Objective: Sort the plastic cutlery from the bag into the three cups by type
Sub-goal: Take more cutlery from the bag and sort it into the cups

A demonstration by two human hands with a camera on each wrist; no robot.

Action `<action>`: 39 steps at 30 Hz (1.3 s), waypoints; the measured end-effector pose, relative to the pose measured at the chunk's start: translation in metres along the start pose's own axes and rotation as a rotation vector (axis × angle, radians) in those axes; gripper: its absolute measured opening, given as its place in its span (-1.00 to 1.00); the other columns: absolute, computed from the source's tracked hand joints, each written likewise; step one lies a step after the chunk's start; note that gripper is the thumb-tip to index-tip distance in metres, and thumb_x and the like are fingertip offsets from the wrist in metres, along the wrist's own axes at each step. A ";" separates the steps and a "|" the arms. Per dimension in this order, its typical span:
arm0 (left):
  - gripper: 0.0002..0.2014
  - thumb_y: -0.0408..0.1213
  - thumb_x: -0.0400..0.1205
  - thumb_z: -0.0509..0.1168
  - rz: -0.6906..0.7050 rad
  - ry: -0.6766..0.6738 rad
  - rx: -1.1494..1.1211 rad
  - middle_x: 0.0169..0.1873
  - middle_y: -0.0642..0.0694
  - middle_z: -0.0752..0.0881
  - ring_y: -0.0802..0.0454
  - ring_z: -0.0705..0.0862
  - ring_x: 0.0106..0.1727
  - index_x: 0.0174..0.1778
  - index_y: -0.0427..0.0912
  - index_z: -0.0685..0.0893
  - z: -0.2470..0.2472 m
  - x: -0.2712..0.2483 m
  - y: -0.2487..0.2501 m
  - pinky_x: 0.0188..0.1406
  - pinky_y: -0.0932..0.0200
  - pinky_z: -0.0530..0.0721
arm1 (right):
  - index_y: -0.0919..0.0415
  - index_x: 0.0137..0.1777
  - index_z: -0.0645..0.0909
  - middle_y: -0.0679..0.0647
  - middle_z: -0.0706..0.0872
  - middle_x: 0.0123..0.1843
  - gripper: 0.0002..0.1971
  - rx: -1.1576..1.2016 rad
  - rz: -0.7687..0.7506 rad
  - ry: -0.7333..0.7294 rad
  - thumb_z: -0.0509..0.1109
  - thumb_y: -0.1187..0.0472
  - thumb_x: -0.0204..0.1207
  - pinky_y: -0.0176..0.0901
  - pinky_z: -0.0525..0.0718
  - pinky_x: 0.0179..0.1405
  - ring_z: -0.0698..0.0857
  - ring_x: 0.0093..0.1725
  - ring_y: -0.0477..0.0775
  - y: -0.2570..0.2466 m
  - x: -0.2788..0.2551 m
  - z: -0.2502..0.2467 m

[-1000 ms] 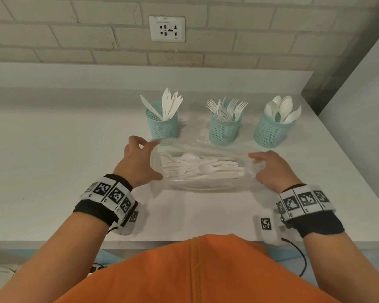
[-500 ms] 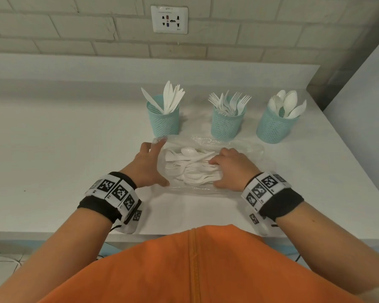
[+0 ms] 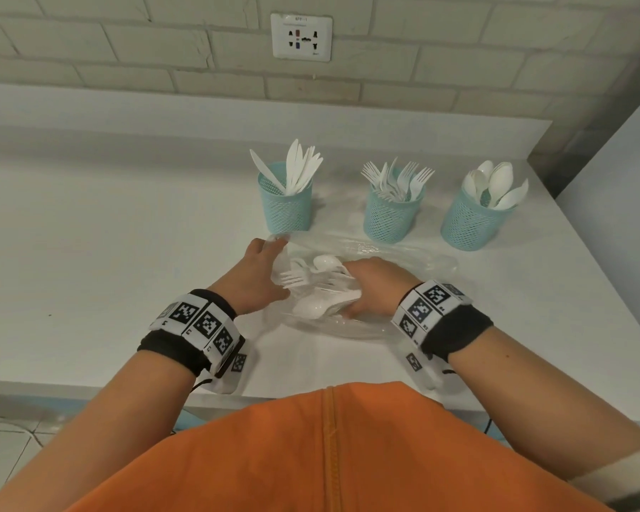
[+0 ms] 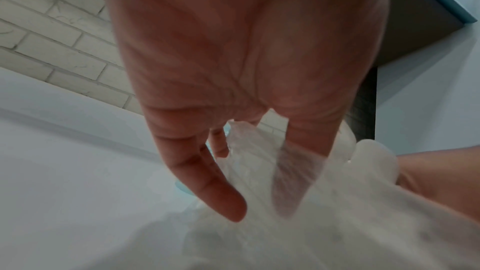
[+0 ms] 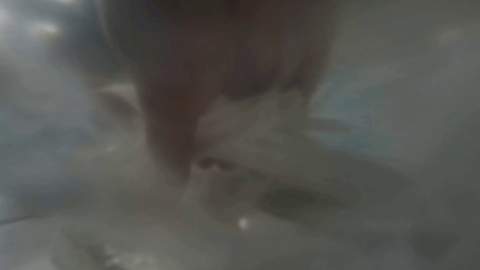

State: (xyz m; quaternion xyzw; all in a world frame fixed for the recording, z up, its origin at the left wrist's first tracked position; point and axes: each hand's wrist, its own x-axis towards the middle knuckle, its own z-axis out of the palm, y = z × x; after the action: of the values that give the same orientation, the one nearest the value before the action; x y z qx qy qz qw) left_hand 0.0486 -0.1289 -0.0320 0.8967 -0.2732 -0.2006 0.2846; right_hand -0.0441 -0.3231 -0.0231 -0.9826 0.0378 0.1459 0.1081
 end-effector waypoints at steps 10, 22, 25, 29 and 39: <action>-0.19 -0.35 0.49 0.44 -0.007 0.002 0.011 0.41 -0.13 0.32 0.05 0.45 0.13 0.62 -0.03 0.20 -0.011 -0.001 -0.002 0.14 0.30 0.37 | 0.14 0.26 0.55 0.06 0.71 0.16 -0.53 0.158 0.094 0.053 0.49 -0.04 0.41 0.01 0.64 0.15 0.68 0.14 0.13 0.020 -0.011 -0.011; -0.24 -0.36 0.47 0.43 -0.054 0.066 0.015 0.39 -0.14 0.32 -0.06 0.55 0.11 0.58 -0.08 0.26 -0.013 -0.001 -0.009 0.15 0.14 0.53 | 0.23 0.22 0.58 0.15 0.72 0.08 -0.67 0.289 0.179 0.138 0.41 0.08 0.52 -0.12 0.54 0.04 0.66 0.15 0.19 0.042 -0.025 -0.005; -0.28 -0.31 0.47 0.42 -0.074 0.142 0.104 0.41 -0.18 0.32 -0.19 0.38 0.38 0.55 -0.01 0.32 -0.010 -0.004 -0.007 0.37 -0.04 0.43 | 0.23 0.40 0.48 0.16 0.70 0.22 -0.58 0.352 0.134 0.205 0.31 0.05 0.61 -0.21 0.47 0.10 0.64 0.24 0.17 0.036 -0.026 -0.010; -0.56 -0.17 0.46 0.43 0.055 0.447 0.245 0.36 -0.12 0.34 -0.14 0.29 0.38 0.28 0.04 0.58 -0.009 -0.013 0.009 0.33 -0.05 0.35 | 0.27 0.09 0.63 -0.03 0.72 -0.12 -0.70 0.577 0.057 0.351 0.27 0.03 0.63 -0.29 0.43 -0.07 0.65 -0.16 -0.11 0.018 -0.026 -0.031; -0.27 -0.18 0.40 0.55 0.302 0.064 -0.404 0.20 0.35 0.54 0.53 0.50 0.21 0.46 0.03 0.37 0.010 -0.009 0.064 0.15 0.66 0.41 | -0.02 0.43 0.54 -0.30 0.61 0.19 -0.64 1.089 -0.115 0.299 0.16 0.00 0.68 -0.77 0.42 0.10 0.55 0.11 -0.51 -0.047 -0.018 -0.040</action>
State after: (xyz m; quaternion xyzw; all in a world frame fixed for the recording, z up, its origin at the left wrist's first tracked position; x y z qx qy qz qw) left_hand 0.0123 -0.1716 0.0019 0.7766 -0.3491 -0.1781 0.4932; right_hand -0.0449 -0.2857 0.0285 -0.7956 0.0689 -0.0414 0.6005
